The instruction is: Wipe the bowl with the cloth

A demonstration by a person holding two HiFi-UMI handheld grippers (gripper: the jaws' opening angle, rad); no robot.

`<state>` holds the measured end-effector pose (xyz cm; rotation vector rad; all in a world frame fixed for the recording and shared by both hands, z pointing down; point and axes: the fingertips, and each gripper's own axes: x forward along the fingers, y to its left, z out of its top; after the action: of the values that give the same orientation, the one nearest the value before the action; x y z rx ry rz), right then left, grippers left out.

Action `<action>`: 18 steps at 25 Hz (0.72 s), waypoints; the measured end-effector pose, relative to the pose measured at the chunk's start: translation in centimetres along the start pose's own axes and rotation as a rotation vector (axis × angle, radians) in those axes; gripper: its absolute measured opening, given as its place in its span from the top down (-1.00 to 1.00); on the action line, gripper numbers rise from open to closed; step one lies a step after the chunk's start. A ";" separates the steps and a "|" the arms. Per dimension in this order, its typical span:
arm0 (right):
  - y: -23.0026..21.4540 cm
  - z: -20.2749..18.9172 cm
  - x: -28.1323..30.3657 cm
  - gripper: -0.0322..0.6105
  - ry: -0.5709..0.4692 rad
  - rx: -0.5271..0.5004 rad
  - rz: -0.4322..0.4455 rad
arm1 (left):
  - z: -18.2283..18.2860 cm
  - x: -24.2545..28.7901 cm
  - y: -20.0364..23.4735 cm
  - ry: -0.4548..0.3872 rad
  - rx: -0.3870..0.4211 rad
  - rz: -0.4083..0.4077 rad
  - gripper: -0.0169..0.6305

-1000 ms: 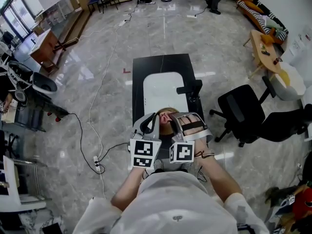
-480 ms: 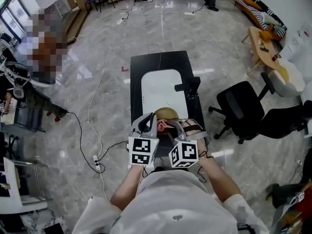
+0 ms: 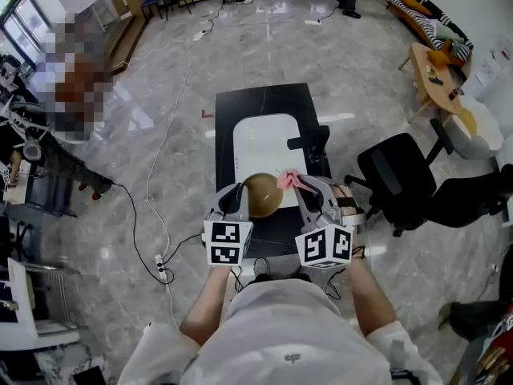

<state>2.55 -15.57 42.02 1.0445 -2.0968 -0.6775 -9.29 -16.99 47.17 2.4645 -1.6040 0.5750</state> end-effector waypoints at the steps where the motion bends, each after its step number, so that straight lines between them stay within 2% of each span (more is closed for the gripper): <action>1: -0.5 -0.3 -0.2 0.82 0.005 0.009 -0.013 | -0.1 -0.1 0.2 0.003 0.001 0.008 0.88; 7: -1.7 -2.3 -1.0 0.82 0.033 0.100 -0.027 | -0.5 -0.4 1.3 0.012 -0.015 0.037 0.87; 10: -1.1 -3.7 -1.3 0.82 0.034 0.212 0.014 | -0.9 -0.1 1.1 0.019 -0.024 0.037 0.87; 14: -0.2 -5.8 -2.0 0.82 0.056 0.336 0.048 | -2.9 1.3 0.6 0.069 -0.037 0.024 0.87; 18: 1.1 -8.3 -3.2 0.82 0.083 0.477 0.066 | -5.6 3.0 -0.7 0.133 -0.094 -0.024 0.87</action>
<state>9.76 -13.54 46.90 1.2217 -2.2618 -0.0934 -8.93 -17.47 53.51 2.3229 -1.5133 0.6299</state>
